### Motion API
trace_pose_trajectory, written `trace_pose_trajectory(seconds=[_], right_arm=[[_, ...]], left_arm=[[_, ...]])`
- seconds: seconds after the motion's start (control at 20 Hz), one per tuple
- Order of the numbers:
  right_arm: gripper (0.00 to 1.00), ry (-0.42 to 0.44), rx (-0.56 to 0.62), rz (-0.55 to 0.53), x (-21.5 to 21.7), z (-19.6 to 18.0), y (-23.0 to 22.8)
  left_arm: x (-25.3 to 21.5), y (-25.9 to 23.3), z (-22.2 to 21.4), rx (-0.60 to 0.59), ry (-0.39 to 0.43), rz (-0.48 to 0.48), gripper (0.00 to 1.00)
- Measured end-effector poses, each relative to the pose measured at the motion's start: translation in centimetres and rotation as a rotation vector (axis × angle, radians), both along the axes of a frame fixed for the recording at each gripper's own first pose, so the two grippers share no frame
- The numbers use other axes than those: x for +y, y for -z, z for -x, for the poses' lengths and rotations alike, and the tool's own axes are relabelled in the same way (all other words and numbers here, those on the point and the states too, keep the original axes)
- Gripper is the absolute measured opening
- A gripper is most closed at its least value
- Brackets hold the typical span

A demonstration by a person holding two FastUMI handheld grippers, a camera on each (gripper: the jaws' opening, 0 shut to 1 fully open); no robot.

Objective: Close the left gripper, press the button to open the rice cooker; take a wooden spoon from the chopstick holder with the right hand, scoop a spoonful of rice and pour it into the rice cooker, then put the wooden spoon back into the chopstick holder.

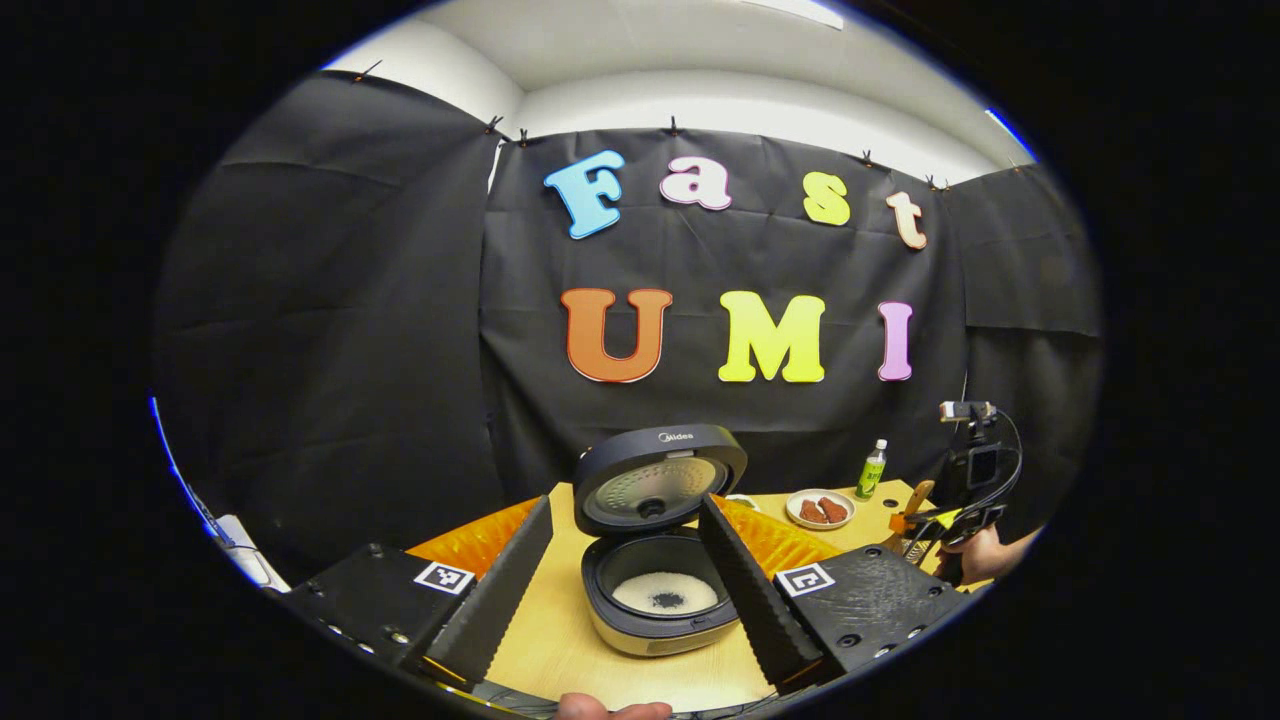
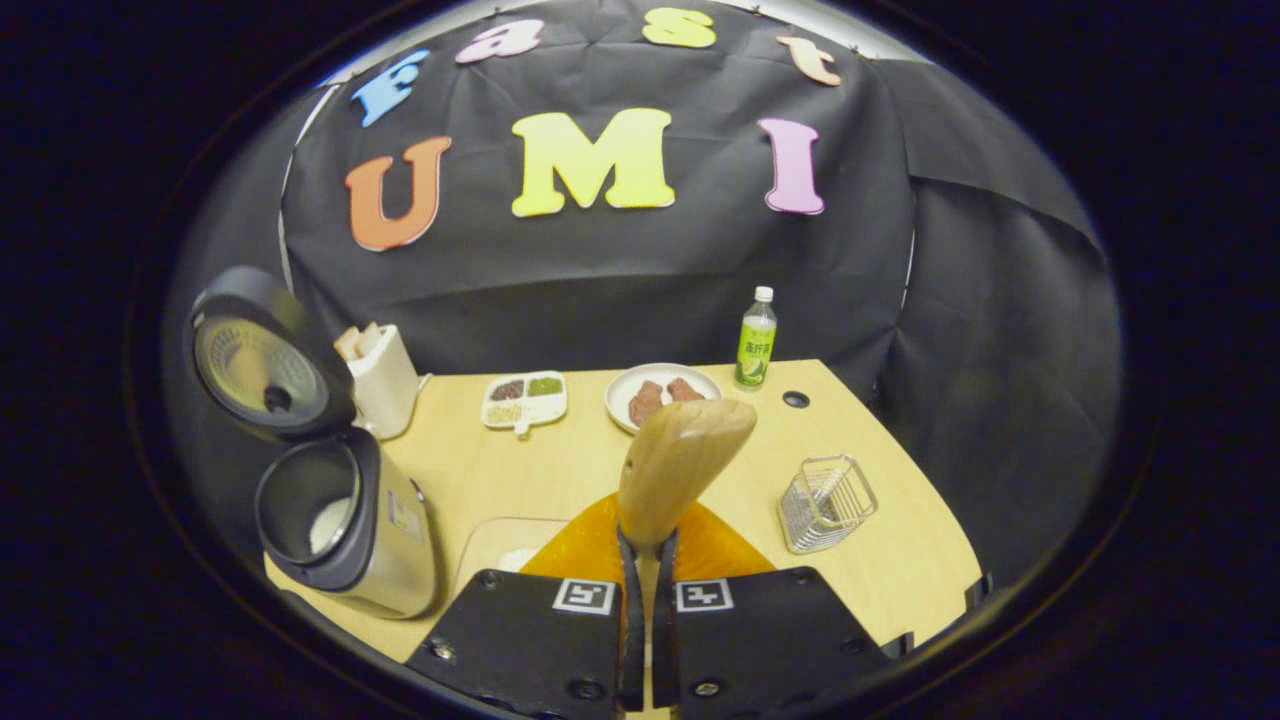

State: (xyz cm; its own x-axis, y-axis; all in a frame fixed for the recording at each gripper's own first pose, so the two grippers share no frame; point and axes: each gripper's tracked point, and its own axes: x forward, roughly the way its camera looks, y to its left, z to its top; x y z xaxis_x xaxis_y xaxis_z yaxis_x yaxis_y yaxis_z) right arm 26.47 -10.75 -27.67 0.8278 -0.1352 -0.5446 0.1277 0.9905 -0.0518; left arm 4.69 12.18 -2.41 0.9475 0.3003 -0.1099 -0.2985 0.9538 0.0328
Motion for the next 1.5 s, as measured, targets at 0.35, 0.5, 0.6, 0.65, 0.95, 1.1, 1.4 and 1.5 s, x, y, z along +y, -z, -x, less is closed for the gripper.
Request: trace_pose_trajectory(seconds=[0.35,0.5,0.6,0.65,0.95,1.1,1.4,1.5], right_arm=[[0.08,-0.08,-0.005,0.311,1.7,-0.5,4.7],[0.08,-0.091,-0.003,0.343,1.7,-0.8,6.4],[0.08,-0.093,0.011,0.273,2.5,-0.7,7.5],[0.08,-0.097,0.01,0.253,2.9,-0.9,7.7],[0.09,-0.122,0.049,-0.032,6.8,-0.7,8.8],[0.09,-0.101,0.083,-0.204,7.1,-0.6,8.3],[0.09,-0.119,0.144,-0.492,7.8,-0.6,7.3],[0.08,-0.104,0.159,-0.578,8.0,-0.7,7.3]], left_arm=[[0.6,0.4,2.1,0.027,-0.088,0.036,0.94],[0.3,0.3,2.4,0.039,-0.101,0.038,0.94],[0.4,0.5,2.5,0.048,-0.118,0.033,0.94],[0.5,0.5,2.7,0.049,-0.125,0.032,0.94],[0.2,0.5,2.9,0.065,-0.161,0.028,0.95],[-0.4,0.2,2.8,0.062,-0.164,0.025,0.95],[-1.9,0.1,1.3,0.06,-0.153,0.012,0.95],[-2.3,0.2,0.9,0.065,-0.145,0.009,0.95]])
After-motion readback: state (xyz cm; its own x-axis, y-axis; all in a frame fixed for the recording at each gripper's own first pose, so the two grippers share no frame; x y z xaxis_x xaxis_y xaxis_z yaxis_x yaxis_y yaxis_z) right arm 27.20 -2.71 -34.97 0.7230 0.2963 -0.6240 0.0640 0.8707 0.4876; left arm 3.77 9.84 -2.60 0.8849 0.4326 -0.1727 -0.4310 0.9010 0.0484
